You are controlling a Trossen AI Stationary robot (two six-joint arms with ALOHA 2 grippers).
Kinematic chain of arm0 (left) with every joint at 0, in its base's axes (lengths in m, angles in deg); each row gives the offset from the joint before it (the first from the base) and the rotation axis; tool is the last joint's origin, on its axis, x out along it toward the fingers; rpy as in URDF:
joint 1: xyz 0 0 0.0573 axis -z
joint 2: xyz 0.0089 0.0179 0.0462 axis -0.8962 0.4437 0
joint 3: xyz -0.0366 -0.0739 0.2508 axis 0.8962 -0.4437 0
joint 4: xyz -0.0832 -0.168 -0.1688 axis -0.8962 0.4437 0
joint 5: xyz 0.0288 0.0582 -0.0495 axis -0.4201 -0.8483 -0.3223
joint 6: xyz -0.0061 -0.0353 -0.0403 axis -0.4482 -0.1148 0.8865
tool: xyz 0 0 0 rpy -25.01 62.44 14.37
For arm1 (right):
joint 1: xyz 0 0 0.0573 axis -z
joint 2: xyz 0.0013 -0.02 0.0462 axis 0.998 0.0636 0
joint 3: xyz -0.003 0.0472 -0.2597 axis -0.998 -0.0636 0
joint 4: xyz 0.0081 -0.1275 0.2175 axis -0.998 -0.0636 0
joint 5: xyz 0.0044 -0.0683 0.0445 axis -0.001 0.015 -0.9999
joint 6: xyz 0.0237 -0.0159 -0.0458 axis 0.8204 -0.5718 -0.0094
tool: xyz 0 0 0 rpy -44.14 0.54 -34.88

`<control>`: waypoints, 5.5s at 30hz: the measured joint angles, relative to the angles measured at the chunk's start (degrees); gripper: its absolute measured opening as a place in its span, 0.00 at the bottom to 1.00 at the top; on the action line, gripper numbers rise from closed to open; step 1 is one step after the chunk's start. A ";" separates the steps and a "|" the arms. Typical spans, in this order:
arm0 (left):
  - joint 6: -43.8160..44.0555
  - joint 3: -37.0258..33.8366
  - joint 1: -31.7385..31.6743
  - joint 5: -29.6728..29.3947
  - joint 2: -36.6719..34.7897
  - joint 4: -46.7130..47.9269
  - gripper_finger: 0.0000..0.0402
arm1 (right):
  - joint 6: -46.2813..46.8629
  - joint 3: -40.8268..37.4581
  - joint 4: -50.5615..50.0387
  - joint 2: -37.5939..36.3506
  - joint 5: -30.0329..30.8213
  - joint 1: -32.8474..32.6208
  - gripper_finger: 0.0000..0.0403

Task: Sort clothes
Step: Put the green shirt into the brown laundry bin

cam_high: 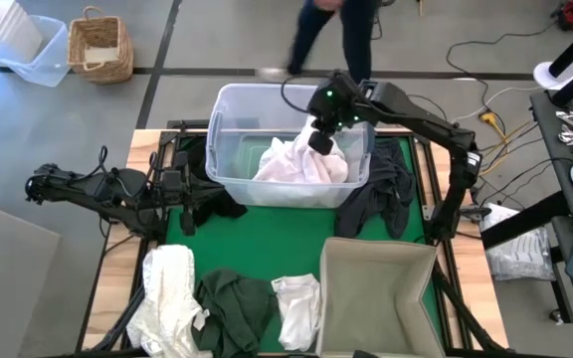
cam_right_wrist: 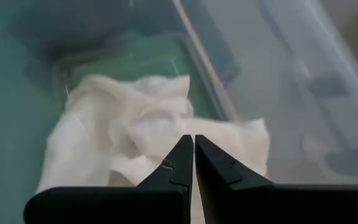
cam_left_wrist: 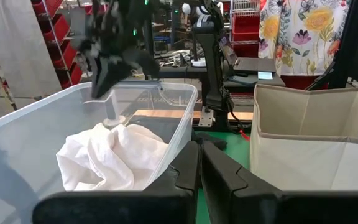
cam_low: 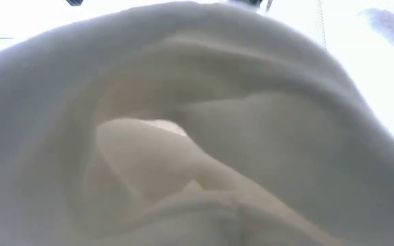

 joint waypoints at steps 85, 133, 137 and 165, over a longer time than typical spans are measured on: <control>54.13 42.61 34.73 13.21 68.30 41.91 0.06 | 9.15 -28.72 11.64 -34.49 6.02 -39.62 0.03; 51.64 46.82 35.90 6.01 80.56 51.72 0.04 | 11.96 -30.68 8.46 -34.47 5.97 -41.26 0.03; 52.06 46.82 35.95 5.62 79.91 51.94 0.03 | 11.94 -32.22 8.94 -34.47 5.97 -41.26 0.03; 44.63 71.43 38.13 -22.23 73.44 72.02 0.00 | 5.16 -34.96 19.84 -34.42 6.00 -45.37 0.03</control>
